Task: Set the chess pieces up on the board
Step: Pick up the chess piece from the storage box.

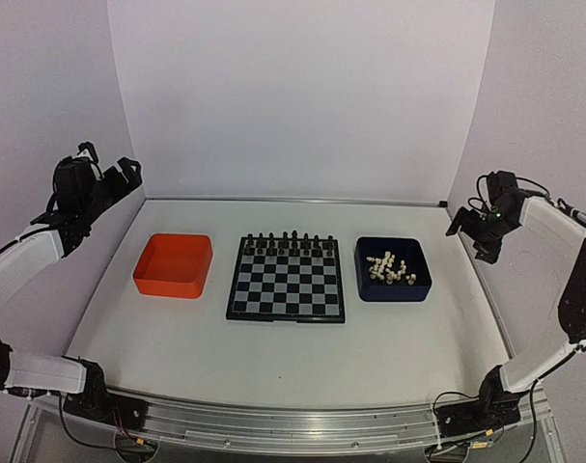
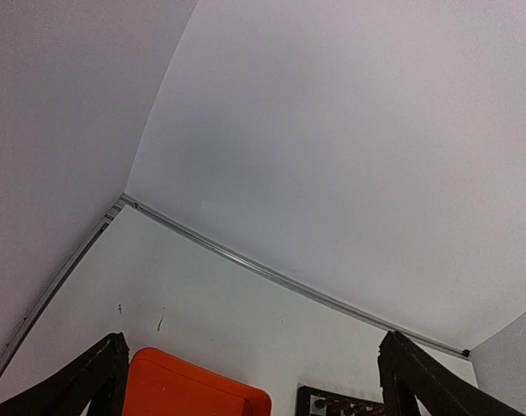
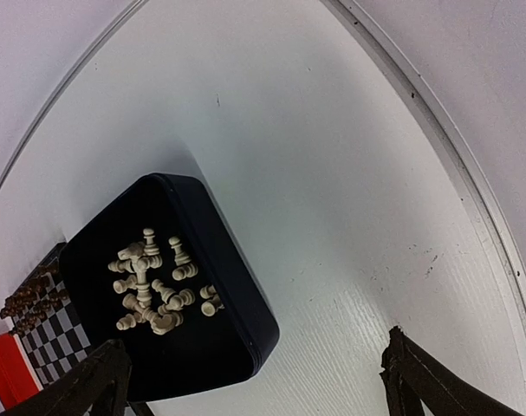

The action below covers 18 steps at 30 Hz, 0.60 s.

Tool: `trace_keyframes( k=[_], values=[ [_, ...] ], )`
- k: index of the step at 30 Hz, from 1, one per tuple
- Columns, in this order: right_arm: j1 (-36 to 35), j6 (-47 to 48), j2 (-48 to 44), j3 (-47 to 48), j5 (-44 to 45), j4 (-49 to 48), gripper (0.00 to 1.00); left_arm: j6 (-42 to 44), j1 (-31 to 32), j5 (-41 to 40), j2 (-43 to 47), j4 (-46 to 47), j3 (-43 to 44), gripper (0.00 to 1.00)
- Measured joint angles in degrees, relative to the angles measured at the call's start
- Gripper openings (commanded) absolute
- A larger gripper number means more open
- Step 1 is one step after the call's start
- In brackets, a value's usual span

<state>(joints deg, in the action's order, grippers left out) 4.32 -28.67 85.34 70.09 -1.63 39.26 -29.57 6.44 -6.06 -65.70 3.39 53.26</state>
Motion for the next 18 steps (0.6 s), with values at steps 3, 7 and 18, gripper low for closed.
trace_keyframes(
  k=[3,7,18],
  values=[
    [-0.01,0.57,0.03,0.32,-1.49,-0.23,0.98,-0.44,0.00,-0.16,-0.65,0.01,0.47,1.00],
    [-1.88,2.27,1.01,2.92,-3.08,-0.27,0.98,-0.51,0.00,0.03,-2.60,0.02,1.80,1.00],
    [-20.47,7.99,21.26,24.60,1.94,3.70,0.84,-0.71,0.00,1.76,-5.62,-0.03,3.04,1.00]
  ],
)
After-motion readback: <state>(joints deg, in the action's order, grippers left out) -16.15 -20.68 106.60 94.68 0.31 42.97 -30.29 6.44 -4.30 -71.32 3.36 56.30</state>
